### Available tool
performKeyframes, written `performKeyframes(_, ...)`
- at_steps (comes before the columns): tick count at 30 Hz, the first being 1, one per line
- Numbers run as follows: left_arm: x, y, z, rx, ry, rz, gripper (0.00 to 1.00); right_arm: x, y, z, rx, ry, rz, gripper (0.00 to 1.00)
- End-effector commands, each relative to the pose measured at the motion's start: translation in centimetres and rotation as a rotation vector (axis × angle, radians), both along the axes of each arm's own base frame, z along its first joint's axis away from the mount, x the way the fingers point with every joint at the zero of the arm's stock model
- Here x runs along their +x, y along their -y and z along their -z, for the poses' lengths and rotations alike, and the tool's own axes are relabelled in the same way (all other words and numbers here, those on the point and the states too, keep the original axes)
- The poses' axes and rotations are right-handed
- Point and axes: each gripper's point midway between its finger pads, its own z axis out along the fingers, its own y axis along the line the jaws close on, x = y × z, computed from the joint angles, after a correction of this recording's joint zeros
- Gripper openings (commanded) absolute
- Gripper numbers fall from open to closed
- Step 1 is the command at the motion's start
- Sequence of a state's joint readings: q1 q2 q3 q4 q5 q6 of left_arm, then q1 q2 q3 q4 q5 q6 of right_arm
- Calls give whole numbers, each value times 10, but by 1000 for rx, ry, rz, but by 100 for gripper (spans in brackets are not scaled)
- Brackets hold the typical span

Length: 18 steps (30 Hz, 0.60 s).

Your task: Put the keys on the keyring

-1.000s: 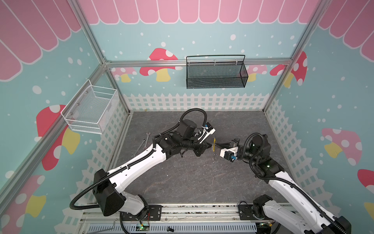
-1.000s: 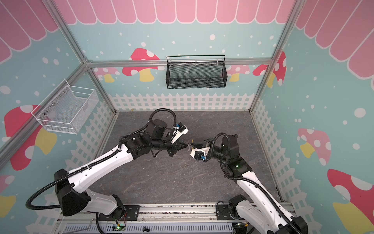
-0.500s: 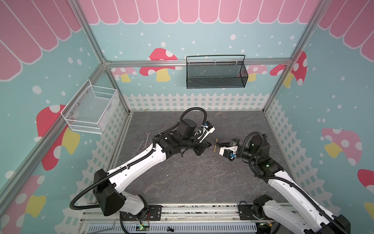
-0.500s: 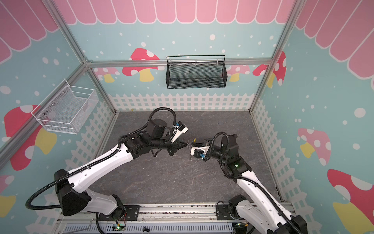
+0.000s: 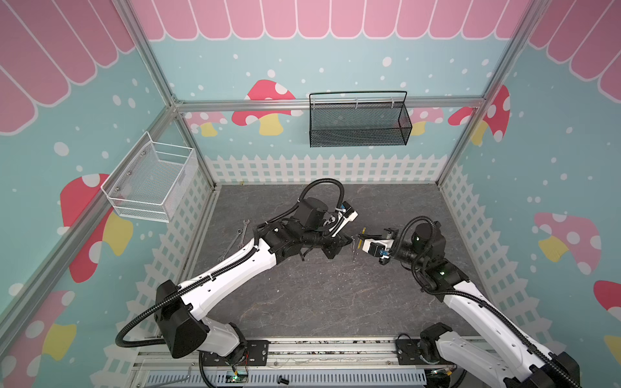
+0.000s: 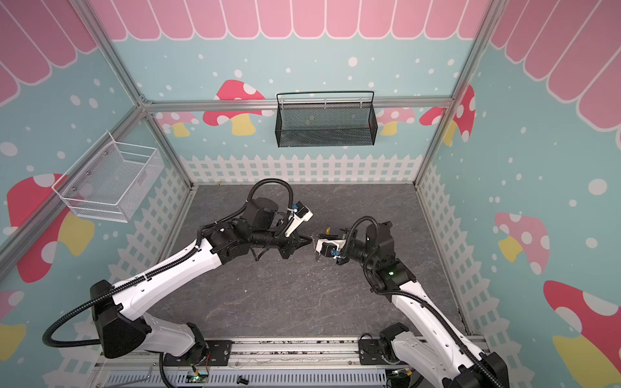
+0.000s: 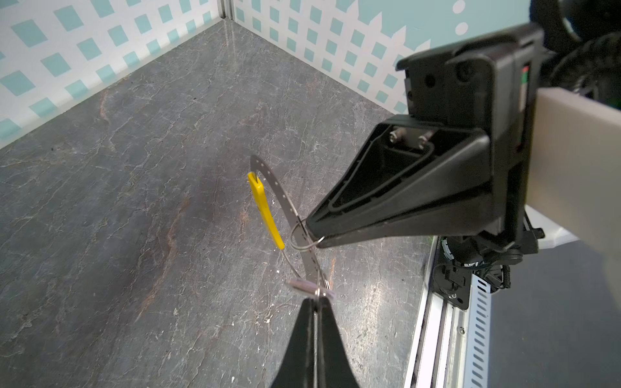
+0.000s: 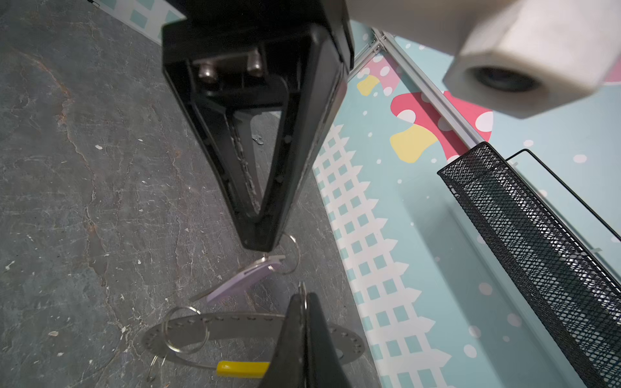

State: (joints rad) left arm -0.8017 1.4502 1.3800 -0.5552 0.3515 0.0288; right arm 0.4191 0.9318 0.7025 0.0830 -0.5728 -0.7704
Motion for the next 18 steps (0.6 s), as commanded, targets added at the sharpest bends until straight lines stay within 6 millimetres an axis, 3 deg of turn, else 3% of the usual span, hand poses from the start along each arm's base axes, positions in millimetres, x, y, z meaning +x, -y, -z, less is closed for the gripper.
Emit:
performKeyframes(1,1,5,-13,-27,9,-2,0,1,-2,-15,24,32,-5,0)
performKeyframes(18,5,11,-6,-16,-1,-9,0,-1,-2,-18,33,30,-9,0)
